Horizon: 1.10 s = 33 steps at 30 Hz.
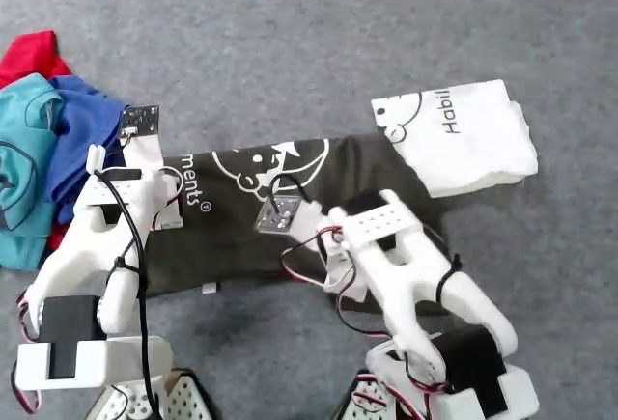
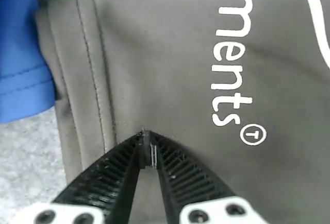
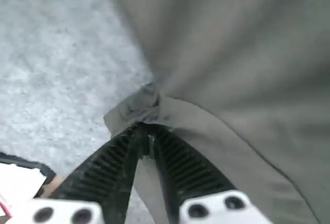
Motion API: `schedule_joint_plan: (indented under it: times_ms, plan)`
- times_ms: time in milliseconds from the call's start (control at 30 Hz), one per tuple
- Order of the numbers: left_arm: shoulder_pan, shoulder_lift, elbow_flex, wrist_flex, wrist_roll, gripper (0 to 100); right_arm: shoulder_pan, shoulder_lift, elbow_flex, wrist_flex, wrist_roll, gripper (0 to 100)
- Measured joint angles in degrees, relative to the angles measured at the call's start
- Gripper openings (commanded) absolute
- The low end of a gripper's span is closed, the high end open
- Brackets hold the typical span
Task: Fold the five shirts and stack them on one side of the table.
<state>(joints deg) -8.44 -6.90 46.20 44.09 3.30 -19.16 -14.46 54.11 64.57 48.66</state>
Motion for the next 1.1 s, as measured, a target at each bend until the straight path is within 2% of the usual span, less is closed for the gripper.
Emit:
schedule_joint_plan:
  times_ms: [233, 367, 467, 567, 667, 900, 1100]
  plan:
    - [-0.9, -0.4, -0.5, 2.1, 0.0, 3, 10.1, 0.0, -20.1, 17.2, 0.0, 1.5]
    - [-3.3, -4.5, -6.5, 14.7, 0.0, 4, 14.5, 0.6, -34.7, 24.3, 0.0, 1.5]
    - [-5.8, -9.2, -12.3, 25.5, -1.1, 14, 15.6, 0.6, -39.7, 26.5, 0.0, 1.5]
    - [-11.1, -12.2, -14.1, 31.3, 0.1, 23, 15.6, 0.6, -39.9, 26.7, 0.0, 1.5]
    - [-16.3, -12.6, -13.9, 32.7, 0.5, 23, 15.7, 0.6, -39.9, 26.7, 0.0, 1.5]
    - [-16.4, -7.8, -7.5, 27.8, -1.3, 23, 15.8, 0.6, -39.8, 26.7, 0.0, 1.5]
    - [-16.4, -1.8, -7.2, 25.1, -1.3, 23, 15.8, 0.6, -39.8, 26.7, 0.0, 1.5]
